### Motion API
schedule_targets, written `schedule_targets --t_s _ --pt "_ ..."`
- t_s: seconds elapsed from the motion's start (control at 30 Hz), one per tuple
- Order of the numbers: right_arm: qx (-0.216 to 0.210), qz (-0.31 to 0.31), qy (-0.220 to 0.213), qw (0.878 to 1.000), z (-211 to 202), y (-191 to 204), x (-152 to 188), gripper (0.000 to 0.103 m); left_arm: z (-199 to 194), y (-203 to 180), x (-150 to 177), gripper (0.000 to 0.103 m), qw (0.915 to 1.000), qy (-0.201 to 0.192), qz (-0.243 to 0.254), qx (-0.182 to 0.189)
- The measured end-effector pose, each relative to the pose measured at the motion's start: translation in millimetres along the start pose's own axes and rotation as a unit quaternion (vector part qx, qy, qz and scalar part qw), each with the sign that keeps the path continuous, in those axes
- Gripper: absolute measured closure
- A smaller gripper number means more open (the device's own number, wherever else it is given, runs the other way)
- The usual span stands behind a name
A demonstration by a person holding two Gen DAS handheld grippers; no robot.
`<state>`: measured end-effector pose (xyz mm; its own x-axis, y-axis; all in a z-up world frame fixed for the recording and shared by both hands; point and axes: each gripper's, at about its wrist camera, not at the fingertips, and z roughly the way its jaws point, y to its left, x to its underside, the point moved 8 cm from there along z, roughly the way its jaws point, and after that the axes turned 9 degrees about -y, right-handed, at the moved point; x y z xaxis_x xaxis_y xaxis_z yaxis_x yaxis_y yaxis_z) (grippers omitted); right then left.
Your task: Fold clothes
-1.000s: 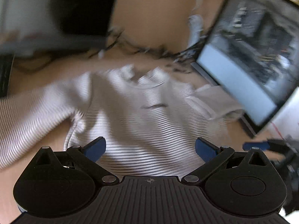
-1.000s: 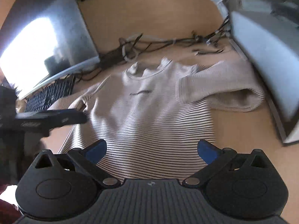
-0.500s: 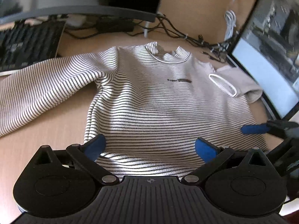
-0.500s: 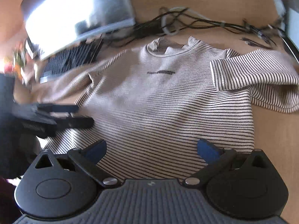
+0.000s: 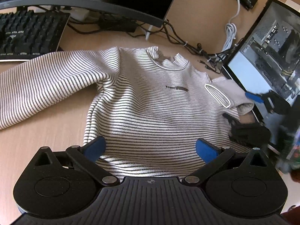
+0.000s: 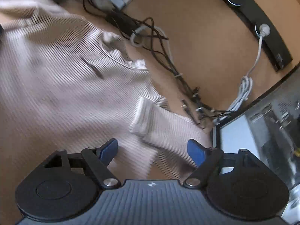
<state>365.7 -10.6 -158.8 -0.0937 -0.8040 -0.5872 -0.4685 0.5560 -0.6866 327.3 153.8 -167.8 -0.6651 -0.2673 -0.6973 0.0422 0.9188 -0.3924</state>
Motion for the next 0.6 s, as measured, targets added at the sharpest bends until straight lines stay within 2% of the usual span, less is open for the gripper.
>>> schedule_targets --t_s 0.03,0.07,0.13,0.2,0.27,0.33,0.4,0.47,0.6 --pt "0.004 -0.002 0.0 1.0 7 -3 -1 0.044 1 1 -1 0.0 1.0 0.004 -0.005 0.0" --pt "0.0 0.024 0.006 1.0 12 -13 -4 0.073 2 1 -3 0.0 0.9999 0.011 -0.009 -0.003" --pt "-0.009 0.085 0.021 0.996 21 -35 -11 0.094 4 1 -6 0.0 0.9995 0.025 -0.017 -0.011" --pt "0.03 0.155 0.011 0.987 13 -85 -22 0.095 6 0 -9 0.0 0.9989 0.035 -0.027 -0.013" --pt "0.068 0.239 -0.009 0.969 -5 -145 -36 0.096 8 1 -11 0.0 0.9984 0.033 -0.045 -0.001" --pt "0.088 0.3 -0.049 0.949 -30 -196 -58 0.096 8 2 -11 0.0 0.9982 0.027 -0.054 0.004" --pt "0.087 0.331 -0.089 0.935 -48 -223 -81 0.096 9 3 -11 0.0 0.9978 0.021 -0.063 0.009" --pt "0.054 0.364 -0.121 0.922 -53 -228 -104 0.096 10 4 -11 0.0 0.9973 0.015 -0.071 0.014" --pt "-0.051 0.398 -0.138 0.906 -32 -184 -145 0.096 9 6 -12 0.0 0.996 0.011 -0.086 0.02"
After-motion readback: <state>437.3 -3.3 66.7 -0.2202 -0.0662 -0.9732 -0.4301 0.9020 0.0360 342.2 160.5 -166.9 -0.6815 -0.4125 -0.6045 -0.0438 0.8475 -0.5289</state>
